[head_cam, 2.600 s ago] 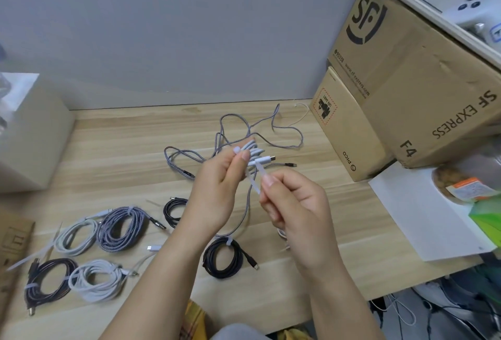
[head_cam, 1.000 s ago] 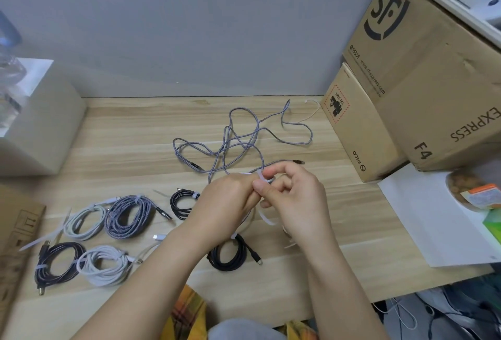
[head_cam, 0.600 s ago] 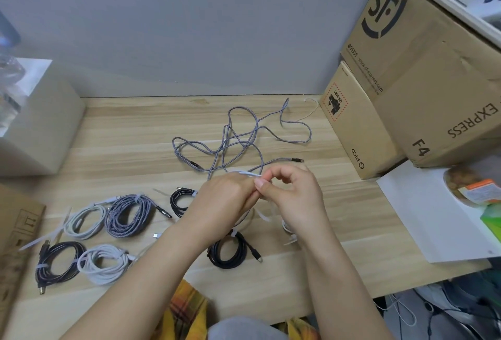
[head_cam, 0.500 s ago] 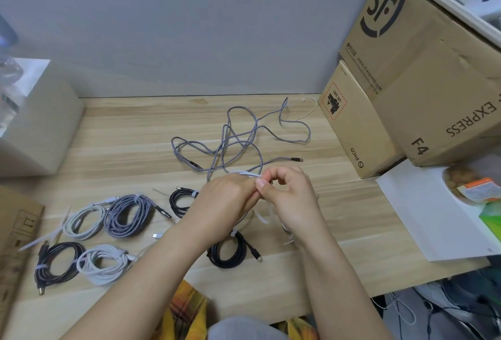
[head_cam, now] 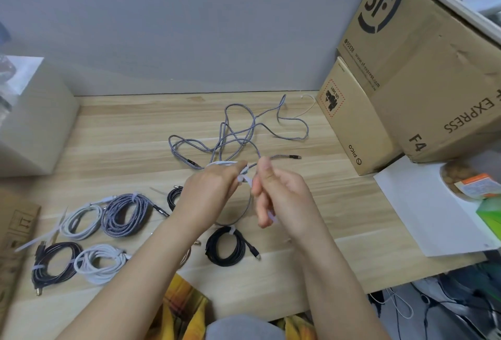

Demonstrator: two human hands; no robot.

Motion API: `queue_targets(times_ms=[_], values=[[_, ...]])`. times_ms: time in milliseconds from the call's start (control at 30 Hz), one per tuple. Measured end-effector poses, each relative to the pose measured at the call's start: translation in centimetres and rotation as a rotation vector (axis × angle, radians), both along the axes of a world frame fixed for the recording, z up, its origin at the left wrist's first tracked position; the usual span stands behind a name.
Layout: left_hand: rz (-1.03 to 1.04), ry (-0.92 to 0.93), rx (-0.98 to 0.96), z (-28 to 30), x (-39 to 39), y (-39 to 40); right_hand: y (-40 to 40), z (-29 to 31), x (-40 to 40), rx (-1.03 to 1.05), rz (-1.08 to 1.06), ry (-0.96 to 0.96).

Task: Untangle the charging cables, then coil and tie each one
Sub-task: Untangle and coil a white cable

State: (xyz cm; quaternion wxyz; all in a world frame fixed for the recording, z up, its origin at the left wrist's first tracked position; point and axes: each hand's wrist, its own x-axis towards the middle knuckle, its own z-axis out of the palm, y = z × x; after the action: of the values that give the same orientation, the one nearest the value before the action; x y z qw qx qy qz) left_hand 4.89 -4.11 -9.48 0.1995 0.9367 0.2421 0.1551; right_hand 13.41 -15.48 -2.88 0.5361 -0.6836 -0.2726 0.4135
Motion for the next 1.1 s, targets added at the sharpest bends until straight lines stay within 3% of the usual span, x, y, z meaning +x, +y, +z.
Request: queue_targets(times_ms=[67,133,267,467,667,833,967,1100], values=[[-0.019,-0.014,0.044,0.4,0.0,0.0,0.2,-1.4,0.4,-0.172,0.037,-0.069],[-0.014,-0.019,0.09,0.6,-0.1,0.0,0.3,-2.4,0.7,-0.236,0.035,-0.014],[0.001,-0.012,0.122,0.4,-0.3,0.0,0.2,-2.6,0.8,-0.153,0.09,0.151],[0.015,-0.161,0.081,1.8,-0.2,-0.7,0.5,-4.2,0.3,-0.06,0.022,0.073],[-0.045,-0.144,0.109,1.8,0.2,-1.0,0.7,-4.4,0.4,-0.012,-0.001,0.08],[0.071,-0.073,-0.329,1.9,0.9,-1.2,0.9,-4.8,-0.4,0.036,-0.118,0.131],[0.077,-0.141,-0.502,2.3,0.8,-0.9,1.2,-4.6,-0.6,0.023,-0.151,0.052],[0.076,-0.162,-0.585,2.2,0.7,-1.3,1.3,-4.2,-0.7,0.077,-0.186,0.118]])
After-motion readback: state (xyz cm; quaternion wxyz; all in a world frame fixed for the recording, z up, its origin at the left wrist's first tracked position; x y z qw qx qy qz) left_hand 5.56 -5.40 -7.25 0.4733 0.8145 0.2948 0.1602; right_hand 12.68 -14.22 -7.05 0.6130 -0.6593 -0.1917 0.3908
